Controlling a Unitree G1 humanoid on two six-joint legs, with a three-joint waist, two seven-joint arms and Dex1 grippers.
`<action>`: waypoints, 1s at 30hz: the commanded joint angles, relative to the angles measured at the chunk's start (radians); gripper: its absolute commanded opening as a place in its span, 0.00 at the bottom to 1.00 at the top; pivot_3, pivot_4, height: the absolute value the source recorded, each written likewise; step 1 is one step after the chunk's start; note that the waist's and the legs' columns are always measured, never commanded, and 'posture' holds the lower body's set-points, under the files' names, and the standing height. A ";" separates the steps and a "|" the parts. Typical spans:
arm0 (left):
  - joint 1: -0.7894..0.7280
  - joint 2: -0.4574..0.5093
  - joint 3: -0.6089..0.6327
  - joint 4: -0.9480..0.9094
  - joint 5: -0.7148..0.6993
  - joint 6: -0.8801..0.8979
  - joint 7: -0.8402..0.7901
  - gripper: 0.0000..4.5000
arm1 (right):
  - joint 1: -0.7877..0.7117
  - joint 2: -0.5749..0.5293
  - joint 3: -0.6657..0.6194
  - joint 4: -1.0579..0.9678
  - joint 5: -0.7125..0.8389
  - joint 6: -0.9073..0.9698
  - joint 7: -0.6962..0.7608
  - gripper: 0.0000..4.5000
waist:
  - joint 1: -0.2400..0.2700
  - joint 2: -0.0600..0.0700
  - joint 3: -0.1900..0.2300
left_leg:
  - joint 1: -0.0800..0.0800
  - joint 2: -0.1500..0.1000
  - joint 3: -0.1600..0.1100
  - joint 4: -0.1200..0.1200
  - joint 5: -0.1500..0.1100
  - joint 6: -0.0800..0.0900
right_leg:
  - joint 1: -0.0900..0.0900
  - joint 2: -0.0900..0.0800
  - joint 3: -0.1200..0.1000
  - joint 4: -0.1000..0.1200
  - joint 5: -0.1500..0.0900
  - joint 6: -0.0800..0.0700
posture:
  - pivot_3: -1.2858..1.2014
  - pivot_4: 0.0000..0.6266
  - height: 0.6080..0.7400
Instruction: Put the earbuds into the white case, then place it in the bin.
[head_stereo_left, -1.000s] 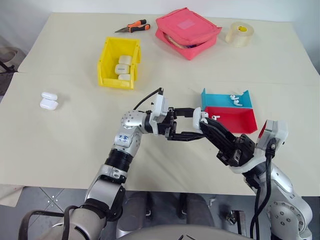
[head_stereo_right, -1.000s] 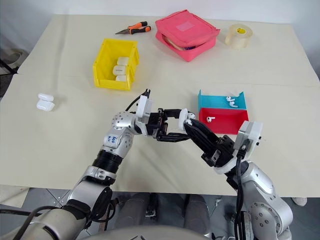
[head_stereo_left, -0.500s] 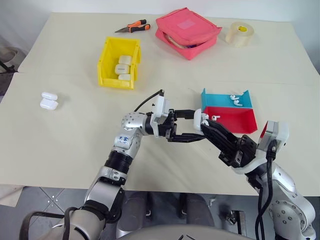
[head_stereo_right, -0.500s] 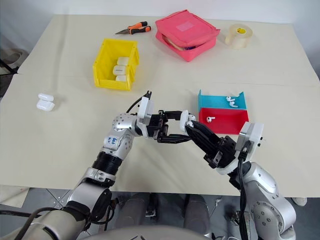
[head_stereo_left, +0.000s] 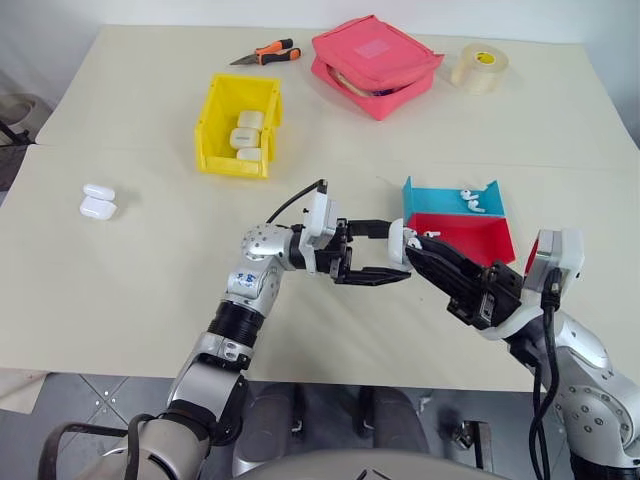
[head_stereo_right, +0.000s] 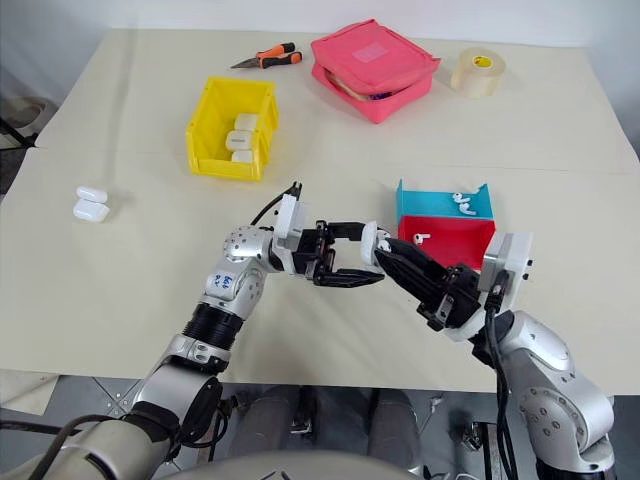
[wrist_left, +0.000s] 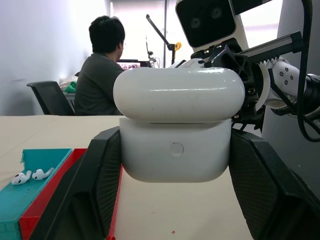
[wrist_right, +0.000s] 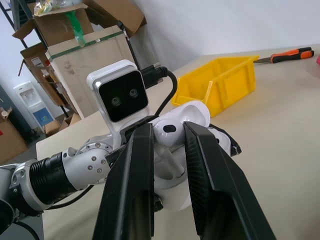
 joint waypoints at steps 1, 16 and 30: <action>-0.012 0.001 0.058 -0.076 -0.061 -0.045 -0.004 0.62 | 0.052 -0.014 -0.040 0.044 -0.034 0.021 -0.035 0.11 | 0.000 0.000 0.000 | 0.000 0.000 0.000 0.000 0.000 0.000 | 0.000 0.000 0.000 0.000 0.000 0.000 | 0.52 0.24 1.00; 0.001 -0.017 0.041 -0.092 -0.066 -0.048 -0.010 0.62 | 0.025 0.062 0.080 0.029 -0.079 0.013 -0.099 0.11 | 0.000 0.000 0.000 | 0.000 0.000 0.000 0.000 0.000 0.000 | 0.000 0.000 0.000 0.000 0.000 0.000 | 0.52 0.24 1.00; -0.033 -0.038 0.063 -0.042 -0.049 -0.082 0.015 0.62 | 0.030 0.112 0.122 0.024 -0.079 0.015 -0.144 0.11 | 0.000 0.000 0.000 | 0.000 0.000 0.000 0.000 0.000 0.000 | 0.000 0.000 0.000 0.000 0.000 0.000 | 0.52 0.24 1.00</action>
